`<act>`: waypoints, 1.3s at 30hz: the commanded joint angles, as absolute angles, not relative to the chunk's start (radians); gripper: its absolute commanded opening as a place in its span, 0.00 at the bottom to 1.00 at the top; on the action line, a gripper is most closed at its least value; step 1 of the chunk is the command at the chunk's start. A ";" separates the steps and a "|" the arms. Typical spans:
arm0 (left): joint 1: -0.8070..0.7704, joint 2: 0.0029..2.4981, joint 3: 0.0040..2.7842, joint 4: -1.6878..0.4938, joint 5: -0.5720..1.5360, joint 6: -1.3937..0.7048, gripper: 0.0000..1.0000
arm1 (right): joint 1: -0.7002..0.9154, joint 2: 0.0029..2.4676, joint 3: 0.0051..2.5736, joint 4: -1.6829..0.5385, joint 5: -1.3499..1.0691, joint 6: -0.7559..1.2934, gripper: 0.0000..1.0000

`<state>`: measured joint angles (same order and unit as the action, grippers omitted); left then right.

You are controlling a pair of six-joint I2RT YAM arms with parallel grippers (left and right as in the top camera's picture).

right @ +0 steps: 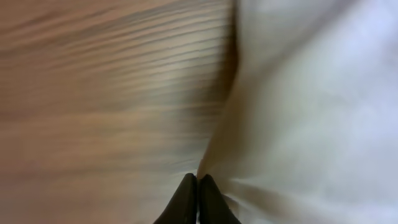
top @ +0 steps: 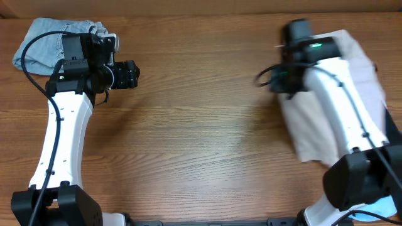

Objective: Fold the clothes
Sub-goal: 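Grasp the beige shorts on the right pile with the right gripper, then drag the beige shorts left onto the open table center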

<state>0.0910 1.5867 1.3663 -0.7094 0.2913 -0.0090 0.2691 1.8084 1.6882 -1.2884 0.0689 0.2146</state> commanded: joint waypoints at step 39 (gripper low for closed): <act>0.111 1.608 1.388 -0.700 0.209 -0.007 1.00 | -0.140 2.140 1.702 -0.889 -0.339 -0.103 0.82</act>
